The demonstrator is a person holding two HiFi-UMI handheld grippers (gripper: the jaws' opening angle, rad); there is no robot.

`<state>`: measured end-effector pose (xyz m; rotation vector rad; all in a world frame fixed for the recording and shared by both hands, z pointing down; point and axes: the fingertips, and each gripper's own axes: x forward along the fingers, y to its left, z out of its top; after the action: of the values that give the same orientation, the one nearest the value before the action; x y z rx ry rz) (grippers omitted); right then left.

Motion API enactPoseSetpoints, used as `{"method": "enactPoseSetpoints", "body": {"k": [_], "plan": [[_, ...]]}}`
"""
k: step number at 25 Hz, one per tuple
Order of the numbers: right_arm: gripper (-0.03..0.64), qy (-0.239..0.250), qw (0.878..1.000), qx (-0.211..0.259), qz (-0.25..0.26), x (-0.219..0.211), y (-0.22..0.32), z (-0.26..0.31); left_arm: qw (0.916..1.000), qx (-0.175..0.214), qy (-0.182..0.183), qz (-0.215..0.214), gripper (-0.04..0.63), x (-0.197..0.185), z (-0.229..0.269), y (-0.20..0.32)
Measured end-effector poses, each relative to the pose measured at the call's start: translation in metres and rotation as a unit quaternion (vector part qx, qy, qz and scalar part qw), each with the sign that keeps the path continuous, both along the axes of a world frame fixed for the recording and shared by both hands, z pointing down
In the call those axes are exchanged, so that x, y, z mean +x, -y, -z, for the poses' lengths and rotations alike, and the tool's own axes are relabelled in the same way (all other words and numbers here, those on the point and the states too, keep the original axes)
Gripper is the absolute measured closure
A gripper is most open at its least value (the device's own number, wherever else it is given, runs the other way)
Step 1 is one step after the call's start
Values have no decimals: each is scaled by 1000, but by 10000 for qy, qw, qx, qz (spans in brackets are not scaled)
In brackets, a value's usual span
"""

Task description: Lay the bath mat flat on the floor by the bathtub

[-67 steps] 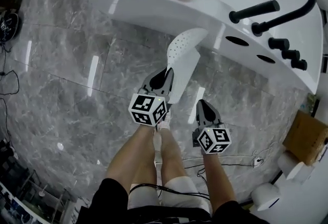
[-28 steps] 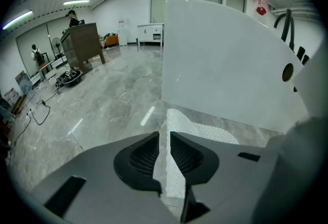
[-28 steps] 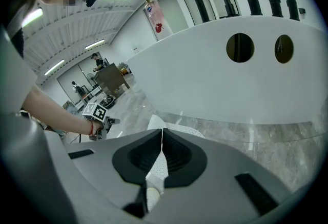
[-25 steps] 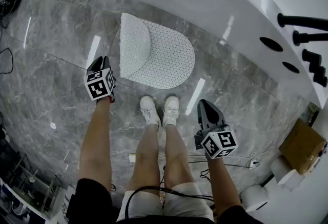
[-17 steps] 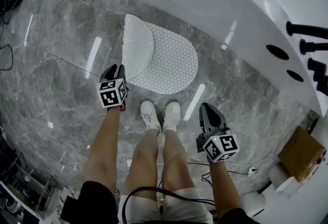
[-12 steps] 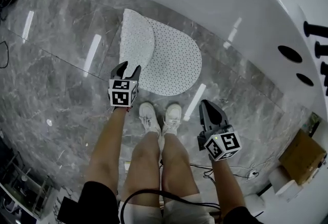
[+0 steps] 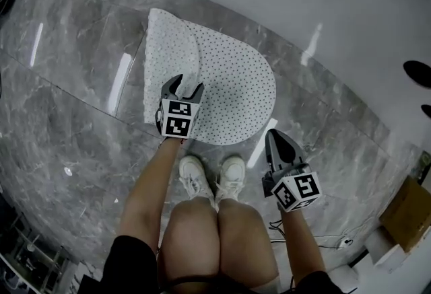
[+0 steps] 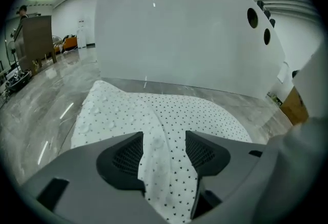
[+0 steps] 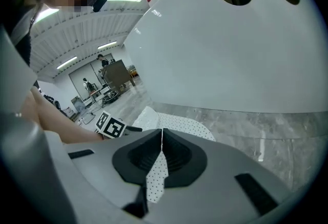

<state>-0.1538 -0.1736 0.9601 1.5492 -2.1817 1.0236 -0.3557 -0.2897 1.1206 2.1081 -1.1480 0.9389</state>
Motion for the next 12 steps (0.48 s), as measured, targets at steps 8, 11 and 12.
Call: {"method": "enactPoseSetpoints", "body": {"k": [8,11,12], "plan": [[591,99,9999,57,-37,-2,6,-42,9986,-33,512,-144,417,6,-44,8],[591,110,9999,41,-12,0,8,-45,9975,-30,638,-301,422,9,-48,11],[591,108,9999,34,-8,0,9,-45,9974,-41,651,-308,430,9,-48,11]]}}
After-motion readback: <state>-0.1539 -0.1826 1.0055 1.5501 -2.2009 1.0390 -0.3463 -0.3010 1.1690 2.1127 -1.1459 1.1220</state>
